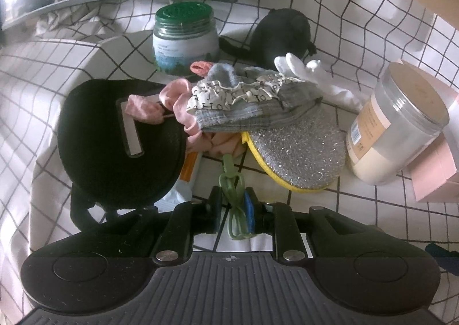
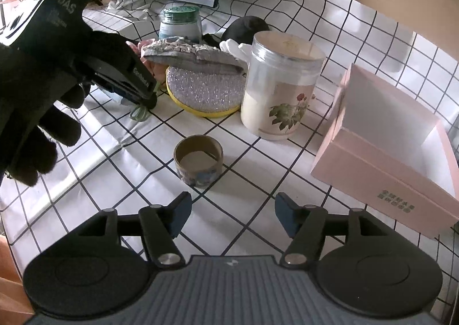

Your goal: Organize soft objects

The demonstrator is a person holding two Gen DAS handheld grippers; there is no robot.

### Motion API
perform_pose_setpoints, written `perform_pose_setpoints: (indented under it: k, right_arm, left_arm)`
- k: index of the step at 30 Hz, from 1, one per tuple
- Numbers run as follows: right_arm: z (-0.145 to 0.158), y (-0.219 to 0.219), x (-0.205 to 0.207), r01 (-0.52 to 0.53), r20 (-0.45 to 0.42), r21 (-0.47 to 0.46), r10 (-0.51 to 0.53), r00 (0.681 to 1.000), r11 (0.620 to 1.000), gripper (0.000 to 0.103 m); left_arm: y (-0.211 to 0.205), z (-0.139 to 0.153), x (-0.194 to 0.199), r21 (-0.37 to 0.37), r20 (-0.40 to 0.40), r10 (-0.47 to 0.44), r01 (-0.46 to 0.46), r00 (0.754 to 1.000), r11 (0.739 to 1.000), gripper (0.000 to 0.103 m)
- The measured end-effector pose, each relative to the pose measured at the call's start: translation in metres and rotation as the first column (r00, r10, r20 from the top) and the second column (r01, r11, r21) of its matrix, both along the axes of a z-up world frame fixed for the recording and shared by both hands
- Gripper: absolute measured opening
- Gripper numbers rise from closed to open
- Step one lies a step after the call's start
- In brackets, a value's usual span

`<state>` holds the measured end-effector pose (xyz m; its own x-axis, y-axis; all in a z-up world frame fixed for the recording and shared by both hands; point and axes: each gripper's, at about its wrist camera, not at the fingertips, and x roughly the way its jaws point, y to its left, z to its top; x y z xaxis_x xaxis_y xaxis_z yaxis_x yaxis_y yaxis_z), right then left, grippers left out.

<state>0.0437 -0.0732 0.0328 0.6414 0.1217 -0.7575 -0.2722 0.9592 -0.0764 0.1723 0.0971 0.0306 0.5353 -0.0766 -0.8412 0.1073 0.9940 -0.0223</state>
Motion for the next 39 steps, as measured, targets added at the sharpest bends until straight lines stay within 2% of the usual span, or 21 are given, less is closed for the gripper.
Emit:
perform_pose_setpoints:
  k: [8, 15, 21, 25, 39]
  right_arm:
    - [-0.005, 0.001, -0.002, -0.005, -0.015, 0.005, 0.006, 1.0, 1.0, 0.066]
    - [0.003, 0.004, -0.002, -0.026, 0.037, -0.004, 0.026, 0.999, 1.0, 0.067]
    - [0.008, 0.008, 0.004, -0.032, 0.069, -0.032, 0.034, 0.997, 0.999, 0.067]
    - [0.012, 0.01, 0.002, -0.038, 0.093, -0.047, 0.043, 0.995, 0.998, 0.068]
    - [0.008, 0.033, 0.013, -0.072, 0.085, -0.025, 0.074, 0.994, 0.997, 0.069]
  left_arm:
    - [0.003, -0.001, -0.002, -0.005, 0.011, -0.044, 0.044, 0.999, 0.999, 0.02]
    - [0.008, -0.003, -0.012, -0.03, 0.048, -0.069, 0.07, 0.996, 0.997, 0.018]
    - [0.016, -0.002, -0.021, -0.074, 0.047, -0.1, 0.103, 0.994, 0.992, 0.017]
    - [0.023, 0.002, -0.032, -0.098, 0.057, -0.111, 0.116, 0.992, 0.988, 0.017]
    - [0.046, 0.021, -0.06, -0.138, 0.105, -0.114, 0.128, 0.988, 0.982, 0.017]
